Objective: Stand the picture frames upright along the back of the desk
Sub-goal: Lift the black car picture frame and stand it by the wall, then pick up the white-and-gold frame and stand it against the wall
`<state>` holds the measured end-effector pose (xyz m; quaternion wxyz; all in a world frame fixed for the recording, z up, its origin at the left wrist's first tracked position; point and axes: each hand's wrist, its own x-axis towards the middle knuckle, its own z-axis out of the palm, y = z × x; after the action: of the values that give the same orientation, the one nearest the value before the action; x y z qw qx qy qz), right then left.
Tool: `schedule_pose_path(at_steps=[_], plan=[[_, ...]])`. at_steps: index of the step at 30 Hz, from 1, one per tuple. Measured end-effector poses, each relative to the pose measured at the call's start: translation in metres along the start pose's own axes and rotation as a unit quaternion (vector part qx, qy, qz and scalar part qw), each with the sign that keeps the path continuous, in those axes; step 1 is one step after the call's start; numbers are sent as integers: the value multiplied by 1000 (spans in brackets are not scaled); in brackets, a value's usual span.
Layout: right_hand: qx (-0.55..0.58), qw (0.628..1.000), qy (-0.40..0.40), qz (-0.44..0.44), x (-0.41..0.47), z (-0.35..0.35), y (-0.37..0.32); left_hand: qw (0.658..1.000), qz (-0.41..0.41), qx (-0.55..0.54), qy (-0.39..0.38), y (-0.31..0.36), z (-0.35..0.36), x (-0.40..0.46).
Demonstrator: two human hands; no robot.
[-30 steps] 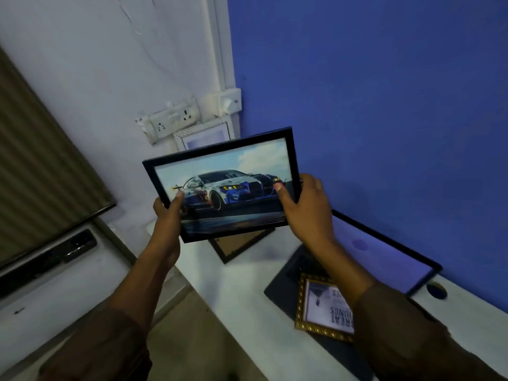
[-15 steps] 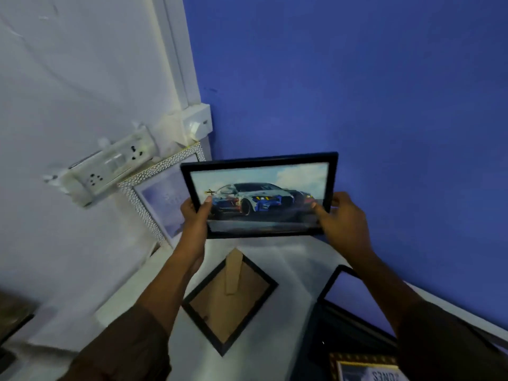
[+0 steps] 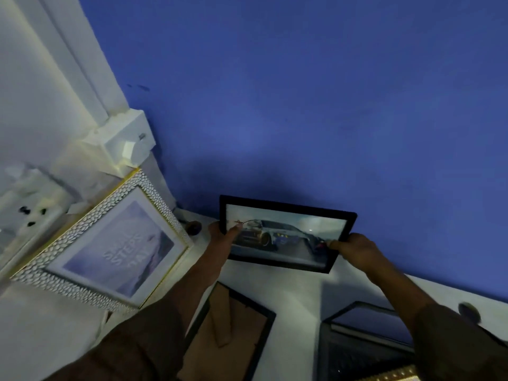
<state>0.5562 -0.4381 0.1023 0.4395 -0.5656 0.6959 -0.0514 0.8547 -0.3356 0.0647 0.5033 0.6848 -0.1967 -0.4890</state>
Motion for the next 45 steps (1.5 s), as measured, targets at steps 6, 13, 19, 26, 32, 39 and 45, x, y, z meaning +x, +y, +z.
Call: schedule_pose_path(at_steps=[6,13,19,26,32,39,45], plan=[[14,999,-15,35,27,3,14,999,-34,22,-19,-6,23,43],[65,996,-19,51,52,7,17,999,-25,28,-16,-7,39,74],[84,996,-18,33,57,10,26,999,-1,36,-9,-17,35,70],[66,997,21,23,30,-6,19,998,16,9,59,-21,36,44],[41,997,59,-18,-19,-30,22,996,-6,15,89,-29,26,-9],[-56,984,71,-155,-79,-39,17,986,-33,-31,160,-52,0,-86],[-94,956,59,-273,-115,-15,-10,974,4,-40,223,-62,-49,-144]])
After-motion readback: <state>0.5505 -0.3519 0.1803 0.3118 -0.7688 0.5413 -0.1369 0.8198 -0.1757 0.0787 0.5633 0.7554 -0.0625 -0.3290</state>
